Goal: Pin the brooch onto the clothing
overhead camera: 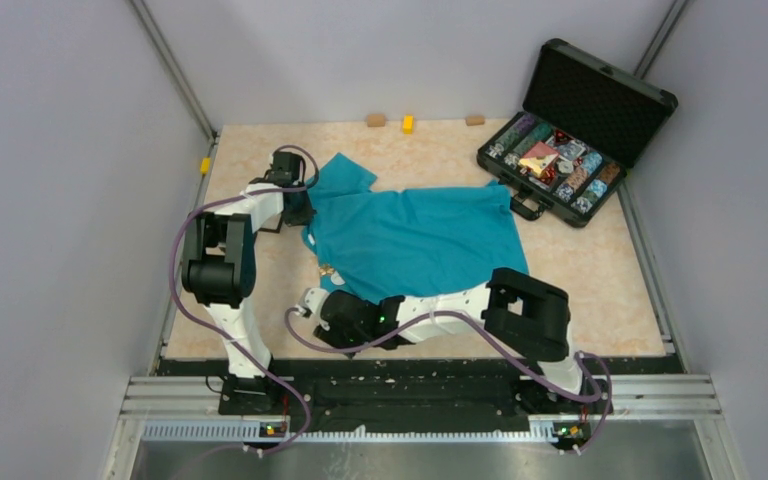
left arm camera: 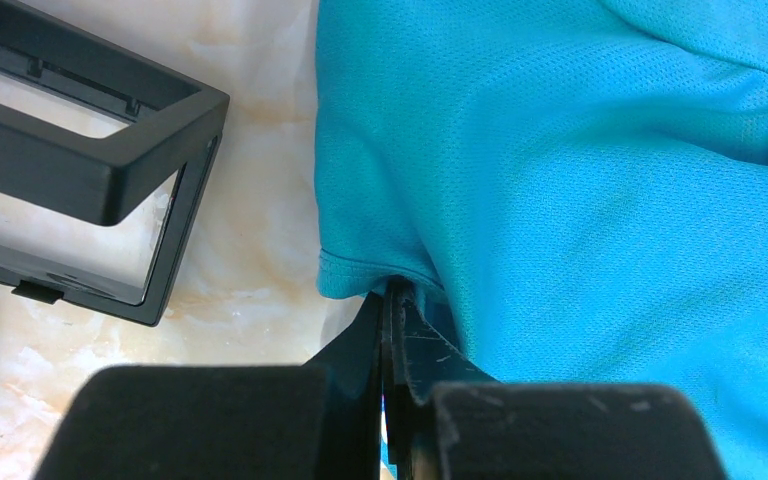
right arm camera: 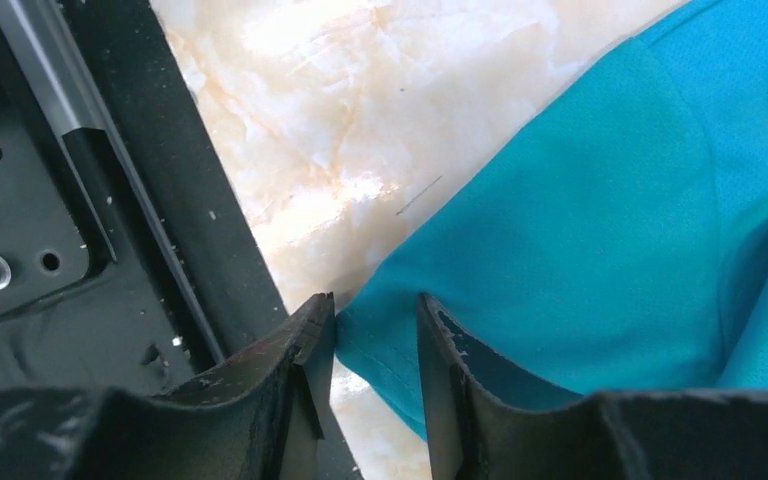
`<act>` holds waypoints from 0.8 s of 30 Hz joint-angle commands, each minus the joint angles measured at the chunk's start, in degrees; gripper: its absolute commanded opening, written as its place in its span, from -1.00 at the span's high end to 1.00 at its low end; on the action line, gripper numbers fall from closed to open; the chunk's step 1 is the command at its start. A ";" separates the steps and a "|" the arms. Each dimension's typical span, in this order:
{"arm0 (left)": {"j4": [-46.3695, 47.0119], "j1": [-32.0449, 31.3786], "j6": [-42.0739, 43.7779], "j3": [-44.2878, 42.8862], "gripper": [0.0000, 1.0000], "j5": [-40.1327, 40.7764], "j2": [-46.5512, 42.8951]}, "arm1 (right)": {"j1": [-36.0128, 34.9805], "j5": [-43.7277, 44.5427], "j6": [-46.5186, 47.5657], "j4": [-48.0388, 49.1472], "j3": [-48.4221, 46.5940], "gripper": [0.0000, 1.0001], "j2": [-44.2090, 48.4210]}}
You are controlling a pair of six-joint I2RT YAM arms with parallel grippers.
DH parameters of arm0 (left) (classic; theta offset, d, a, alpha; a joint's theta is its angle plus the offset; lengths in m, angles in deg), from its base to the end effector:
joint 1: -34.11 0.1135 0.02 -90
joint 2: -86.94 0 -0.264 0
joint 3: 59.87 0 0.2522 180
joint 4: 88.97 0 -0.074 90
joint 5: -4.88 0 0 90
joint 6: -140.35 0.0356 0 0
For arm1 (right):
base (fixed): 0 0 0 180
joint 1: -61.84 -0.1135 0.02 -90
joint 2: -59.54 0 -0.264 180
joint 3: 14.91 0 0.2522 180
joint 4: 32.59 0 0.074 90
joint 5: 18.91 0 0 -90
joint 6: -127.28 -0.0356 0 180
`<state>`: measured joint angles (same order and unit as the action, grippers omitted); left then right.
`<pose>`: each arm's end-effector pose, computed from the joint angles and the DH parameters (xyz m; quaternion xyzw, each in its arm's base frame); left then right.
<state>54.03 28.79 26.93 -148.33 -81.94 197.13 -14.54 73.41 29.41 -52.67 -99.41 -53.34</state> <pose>0.4007 -0.0353 0.1743 -0.1588 0.9495 -0.0410 0.2676 0.0996 0.4051 0.1548 -0.5203 0.7767 0.2238 0.2757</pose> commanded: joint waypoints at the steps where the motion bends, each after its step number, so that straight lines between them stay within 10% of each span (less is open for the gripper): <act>1: -0.07 0.25 0.57 -1.93 1.00 -0.39 -1.61 | -1.16 5.01 0.30 0.58 -1.97 0.43 -1.36; 4: 0.05 0.29 0.78 -2.06 1.00 0.00 -1.44 | -1.18 7.65 -0.83 -0.07 -1.36 0.99 -1.01; 24: -3.73 0.31 4.43 -6.19 1.00 10.60 1.34 | 0.14 -22.58 -9.72 11.97 12.32 1.00 17.42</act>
<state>50.23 28.79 30.27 -152.46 -73.88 198.11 -14.74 58.90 21.32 -44.28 -88.18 -35.70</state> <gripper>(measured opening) 0.006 0.017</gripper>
